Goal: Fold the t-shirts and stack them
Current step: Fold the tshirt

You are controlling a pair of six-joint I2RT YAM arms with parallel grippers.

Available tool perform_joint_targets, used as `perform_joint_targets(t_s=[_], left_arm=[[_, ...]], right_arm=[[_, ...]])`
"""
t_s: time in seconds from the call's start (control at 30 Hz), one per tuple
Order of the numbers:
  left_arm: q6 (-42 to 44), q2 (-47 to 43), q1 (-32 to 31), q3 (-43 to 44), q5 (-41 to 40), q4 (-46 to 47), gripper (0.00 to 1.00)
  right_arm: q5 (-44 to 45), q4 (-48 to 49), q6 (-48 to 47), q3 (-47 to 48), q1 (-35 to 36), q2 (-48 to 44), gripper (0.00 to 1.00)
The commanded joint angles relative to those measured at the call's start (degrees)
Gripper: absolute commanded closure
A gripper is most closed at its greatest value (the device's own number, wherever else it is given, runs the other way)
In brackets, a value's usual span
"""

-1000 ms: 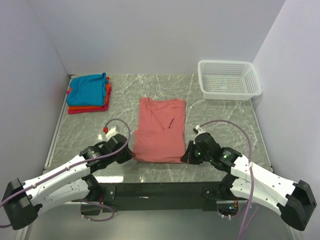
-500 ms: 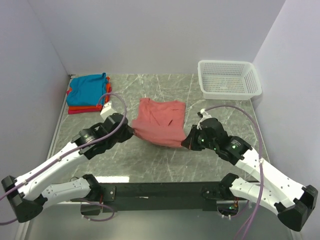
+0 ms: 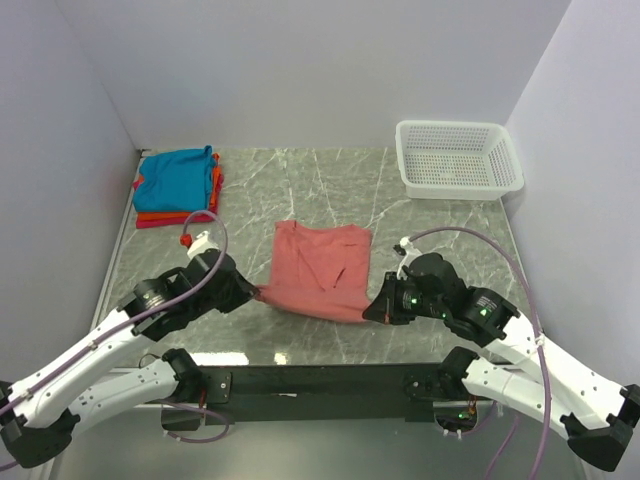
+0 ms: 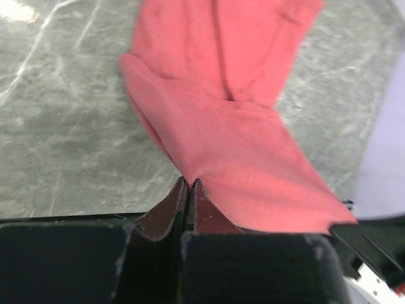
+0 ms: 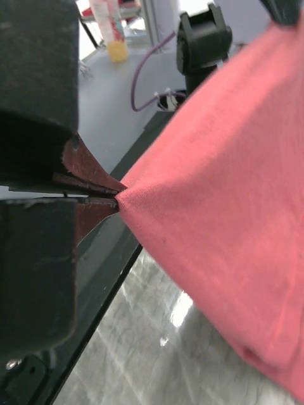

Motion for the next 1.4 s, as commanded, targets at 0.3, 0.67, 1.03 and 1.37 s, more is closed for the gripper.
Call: perform_joint_targets(t_s=[0.3,0.67,1.03,1.37], left_arm=[[6.9,6.0,0.5,6.9,-12.8,9.5,0.99],[12.9,18.1,9.7,11.2,-9.2,18.5,0.99],[18.2,29.1,17.7,15.0,-6.0,27.2,0.99],[20.6,42.4,21.4,23.1,-3.3,28.1,0.99]], right_arm=[[7.4,2.3,-5.5,8.3,-6.4,5.7,1.00],[4.5,12.4,-7.9,10.4,-14.9,13.4,1.00],[-1.5,17.4,-9.2,13.8,-22.9,25.3,1.00],[-4.0,18.7,-9.8,17.7,-26.9,36.0,1.00]])
